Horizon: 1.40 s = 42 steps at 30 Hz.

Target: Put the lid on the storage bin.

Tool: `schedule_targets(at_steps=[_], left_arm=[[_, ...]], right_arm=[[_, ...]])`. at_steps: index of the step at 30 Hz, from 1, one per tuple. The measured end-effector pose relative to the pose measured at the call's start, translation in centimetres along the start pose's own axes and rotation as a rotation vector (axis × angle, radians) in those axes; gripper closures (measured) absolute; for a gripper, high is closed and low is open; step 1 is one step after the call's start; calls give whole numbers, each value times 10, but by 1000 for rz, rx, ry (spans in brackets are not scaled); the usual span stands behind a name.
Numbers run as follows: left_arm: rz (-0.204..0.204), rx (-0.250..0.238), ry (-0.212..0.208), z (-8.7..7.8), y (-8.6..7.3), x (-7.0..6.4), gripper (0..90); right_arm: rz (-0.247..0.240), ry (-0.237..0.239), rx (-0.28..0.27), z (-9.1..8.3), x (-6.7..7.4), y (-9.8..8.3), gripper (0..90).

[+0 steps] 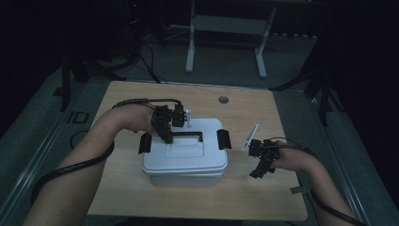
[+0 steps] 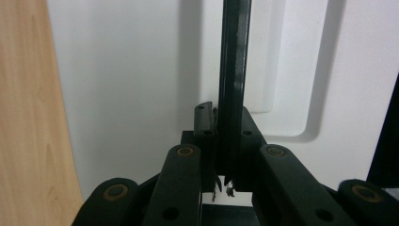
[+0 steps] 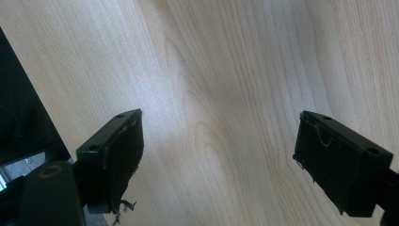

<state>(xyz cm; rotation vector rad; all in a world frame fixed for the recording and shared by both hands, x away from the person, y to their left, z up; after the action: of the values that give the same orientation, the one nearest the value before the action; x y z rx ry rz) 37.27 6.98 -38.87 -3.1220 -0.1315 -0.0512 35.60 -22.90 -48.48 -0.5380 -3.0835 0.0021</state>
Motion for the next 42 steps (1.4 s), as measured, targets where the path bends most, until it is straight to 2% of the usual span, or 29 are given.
schedule_targets(at_steps=[5, 7, 10, 14, 16, 27, 30, 31, 32, 33, 34, 36, 38, 39, 41, 42], left_arm=[[15, -1, -4, 6, 4, 1, 834], [11, -5, -22, 7, 3, 1, 834], [8, 16, -12, 10, 2, 3, 834], [7, 17, -16, 13, 2, 4, 834], [22, 23, -12, 15, 4, 3, 834], [5, 12, -53, 22, 2, 9, 832], [2, 3, -40, 22, 1, 9, 819], [-11, 1, -22, 21, -1, 10, 733], [-11, 1, -22, 21, -1, 10, 662], [-53, -37, -13, 19, -3, 13, 662], [-86, -56, -16, 18, -5, 14, 519], [-148, -78, 6, 16, -9, 18, 377], [-220, -103, 22, 15, -15, 24, 306], [-240, -111, 39, 16, -17, 24, 240], [-245, -120, 110, 18, -23, 24, 146], [-259, -124, 107, 20, -26, 24, 122]], right_arm=[[-7, 2, 10, 3, 1, -2, 158], [-6, 5, 7, 3, 1, -1, 158], [-6, 10, 5, 4, 1, -1, 158], [-3, 8, 12, 5, 1, -1, 158], [-5, 3, 9, 5, 0, -2, 158], [-7, 7, 6, 8, 1, -1, 158], [0, 8, 3, 8, 0, -1, 158], [0, 10, 0, 8, 0, -1, 158], [0, 10, 0, 8, 0, -1, 158], [-1, 9, 0, 8, 0, -2, 158], [-4, 10, -3, 8, 0, -3, 158], [3, 4, -5, 7, -1, -3, 158], [11, -3, -9, 6, -2, -4, 158], [12, -8, -10, 5, -2, -4, 158], [22, -19, -22, 4, -3, -3, 158], [26, -23, -37, 3, -3, -3, 158]])
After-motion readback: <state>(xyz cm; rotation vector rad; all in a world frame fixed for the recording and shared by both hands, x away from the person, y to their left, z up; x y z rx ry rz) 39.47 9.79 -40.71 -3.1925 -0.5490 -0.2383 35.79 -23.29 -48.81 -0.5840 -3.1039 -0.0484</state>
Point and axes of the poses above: each handheld gripper's, and its own axes: z roughly forward along the jaws, y roughly out of its top, x roughly to its left, the point moved 4 cm from there along z, roughly forward along the jaws, and after that the axes turned 5 degrees about x, right-handed, at the moved point
